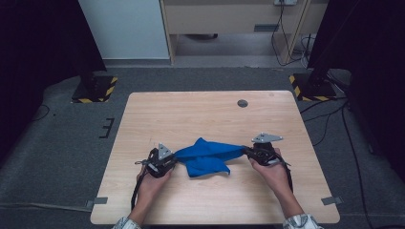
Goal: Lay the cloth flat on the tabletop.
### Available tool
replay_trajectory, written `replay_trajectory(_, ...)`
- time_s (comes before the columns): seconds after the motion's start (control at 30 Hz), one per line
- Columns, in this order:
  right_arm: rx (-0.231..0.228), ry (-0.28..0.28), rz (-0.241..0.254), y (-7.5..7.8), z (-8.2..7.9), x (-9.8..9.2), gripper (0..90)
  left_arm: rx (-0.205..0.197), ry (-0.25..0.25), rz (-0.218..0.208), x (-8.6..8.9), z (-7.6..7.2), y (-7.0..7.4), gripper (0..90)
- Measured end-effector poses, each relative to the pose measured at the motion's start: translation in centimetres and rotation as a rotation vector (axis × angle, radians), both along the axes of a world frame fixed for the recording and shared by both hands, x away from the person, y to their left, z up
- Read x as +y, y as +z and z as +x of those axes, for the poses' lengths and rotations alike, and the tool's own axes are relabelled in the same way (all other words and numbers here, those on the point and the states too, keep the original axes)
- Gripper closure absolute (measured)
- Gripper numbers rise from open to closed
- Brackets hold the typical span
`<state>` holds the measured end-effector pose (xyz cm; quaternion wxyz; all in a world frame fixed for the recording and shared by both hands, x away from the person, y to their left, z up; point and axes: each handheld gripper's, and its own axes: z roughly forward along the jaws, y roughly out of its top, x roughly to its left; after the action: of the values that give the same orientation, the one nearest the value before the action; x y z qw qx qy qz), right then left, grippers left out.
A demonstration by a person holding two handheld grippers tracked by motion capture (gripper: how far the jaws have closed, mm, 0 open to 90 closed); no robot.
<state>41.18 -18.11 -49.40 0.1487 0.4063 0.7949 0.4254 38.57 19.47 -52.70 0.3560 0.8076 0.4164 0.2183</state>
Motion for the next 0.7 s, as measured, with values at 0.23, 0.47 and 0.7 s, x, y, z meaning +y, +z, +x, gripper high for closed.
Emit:
replay_trajectory(0.23, -0.012, 0.006, 0.01, 0.4, -0.12, 0.07, 88.9, -0.035, 0.035, -0.038, 0.58, 0.0, 0.6, 81.8)
replay_trajectory(0.47, -0.023, 0.01, 0.013, 0.89, -0.34, 0.29, 89.0, -0.05, 0.055, -0.022, 0.69, 0.06, 0.63, 79.9)
replay_trajectory(0.7, -0.018, 0.002, 0.031, 0.93, -0.19, -0.01, 89.0, -0.053, 0.059, -0.001, 0.72, 0.22, 0.38, 74.9)
